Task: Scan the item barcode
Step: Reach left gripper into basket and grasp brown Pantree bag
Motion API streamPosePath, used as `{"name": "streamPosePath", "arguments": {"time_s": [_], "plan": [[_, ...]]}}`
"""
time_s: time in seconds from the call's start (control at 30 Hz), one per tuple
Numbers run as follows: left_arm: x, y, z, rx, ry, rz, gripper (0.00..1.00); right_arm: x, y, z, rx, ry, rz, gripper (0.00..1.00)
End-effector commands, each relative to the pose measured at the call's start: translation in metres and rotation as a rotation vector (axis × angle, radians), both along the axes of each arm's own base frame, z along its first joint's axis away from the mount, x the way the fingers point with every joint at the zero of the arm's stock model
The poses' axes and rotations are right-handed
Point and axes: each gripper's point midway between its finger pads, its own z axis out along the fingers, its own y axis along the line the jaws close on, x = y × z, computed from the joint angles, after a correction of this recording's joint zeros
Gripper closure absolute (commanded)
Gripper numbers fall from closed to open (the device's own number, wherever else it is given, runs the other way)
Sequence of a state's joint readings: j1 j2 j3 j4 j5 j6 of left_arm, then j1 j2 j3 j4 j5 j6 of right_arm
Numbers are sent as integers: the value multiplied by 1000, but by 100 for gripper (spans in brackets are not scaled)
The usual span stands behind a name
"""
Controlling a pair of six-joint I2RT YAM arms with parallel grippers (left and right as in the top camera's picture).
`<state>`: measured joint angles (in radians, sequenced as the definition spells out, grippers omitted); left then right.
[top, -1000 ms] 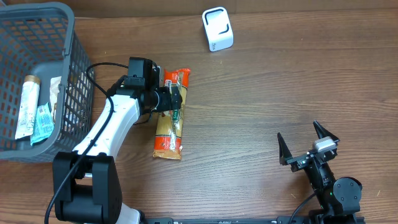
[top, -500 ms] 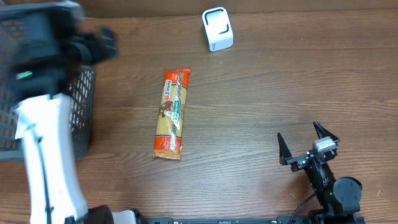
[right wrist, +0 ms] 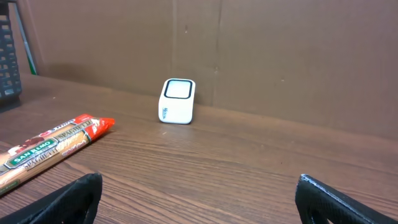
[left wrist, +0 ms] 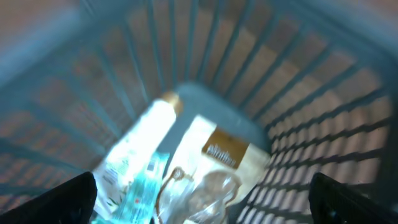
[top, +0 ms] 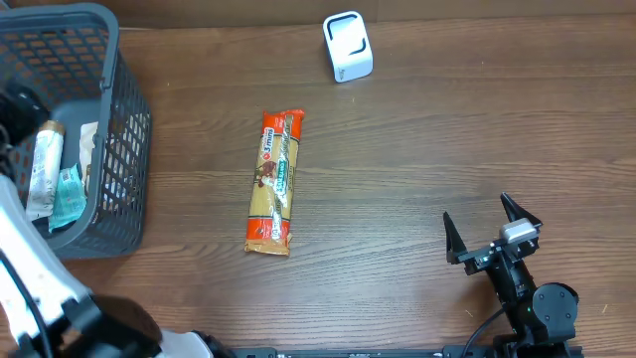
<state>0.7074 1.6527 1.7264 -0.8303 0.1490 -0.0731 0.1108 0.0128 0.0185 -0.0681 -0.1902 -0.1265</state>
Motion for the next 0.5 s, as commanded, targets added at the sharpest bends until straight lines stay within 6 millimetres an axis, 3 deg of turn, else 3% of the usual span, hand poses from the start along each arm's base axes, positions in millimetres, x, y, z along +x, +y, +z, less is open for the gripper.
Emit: {"name": "streamPosePath", "arguments": {"time_s": [0.0, 0.13, 0.47], "plan": [[14, -2, -58, -49, 101, -121, 1, 1, -2, -1, 5, -4, -12, 0], [27, -6, -117, -152, 179, -213, 0, 1, -2, -1, 6, -4, -12, 0], [31, -15, -204, -244, 327, -349, 0, 1, -2, -1, 6, -4, -12, 0]]}}
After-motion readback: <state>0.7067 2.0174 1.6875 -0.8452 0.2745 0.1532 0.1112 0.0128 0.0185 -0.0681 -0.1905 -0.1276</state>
